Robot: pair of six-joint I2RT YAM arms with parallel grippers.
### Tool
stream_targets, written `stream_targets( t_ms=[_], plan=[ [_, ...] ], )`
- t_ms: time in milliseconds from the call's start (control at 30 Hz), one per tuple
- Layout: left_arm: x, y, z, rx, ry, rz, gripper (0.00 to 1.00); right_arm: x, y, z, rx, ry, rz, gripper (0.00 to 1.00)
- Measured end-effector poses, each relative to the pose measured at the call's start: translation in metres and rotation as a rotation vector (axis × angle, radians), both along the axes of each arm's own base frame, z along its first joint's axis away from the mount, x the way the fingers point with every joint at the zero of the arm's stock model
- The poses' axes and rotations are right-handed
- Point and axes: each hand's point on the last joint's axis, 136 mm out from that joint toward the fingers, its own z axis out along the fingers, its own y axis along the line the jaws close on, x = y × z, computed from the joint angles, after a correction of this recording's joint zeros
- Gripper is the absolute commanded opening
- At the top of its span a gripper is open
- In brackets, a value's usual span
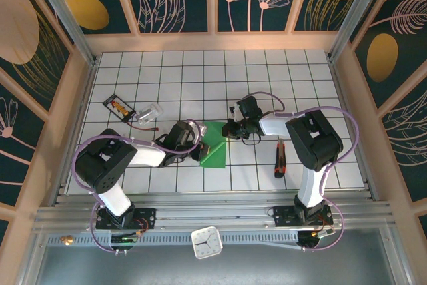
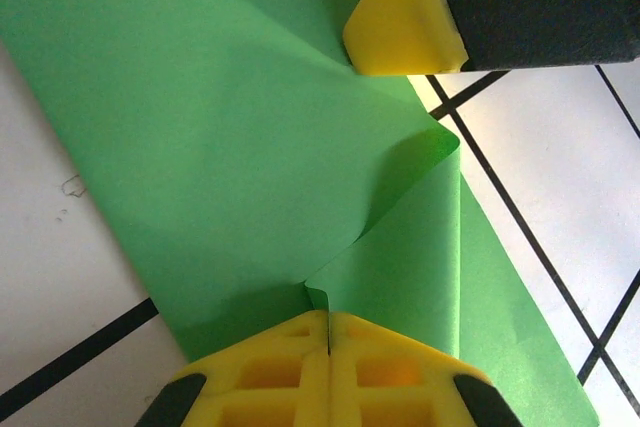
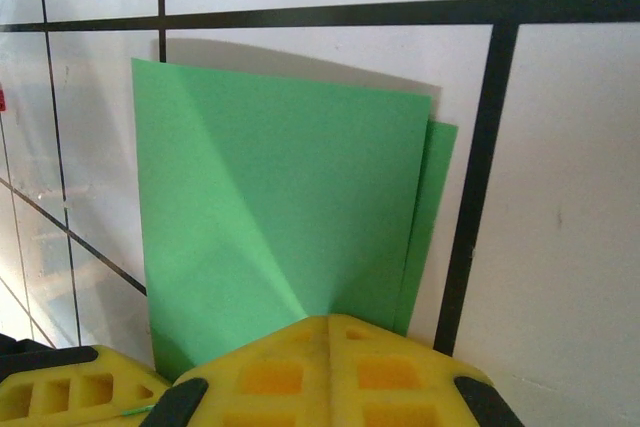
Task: Fold a paper plane with a square sheet of paper (pick it up from the middle)
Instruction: Fold the triangle a second time at the center of the table.
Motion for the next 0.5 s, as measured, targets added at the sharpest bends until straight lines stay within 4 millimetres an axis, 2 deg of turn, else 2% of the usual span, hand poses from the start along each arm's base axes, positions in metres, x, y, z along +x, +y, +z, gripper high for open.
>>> stream_targets(
  t_ms=[500],
  plan=[
    [0.002,0.0028,-0.0002,0.013,-0.008,0.012,0.0,-0.0002,-0.0001,0.0,-0.003,-0.004,0.007,0.07]
  ],
)
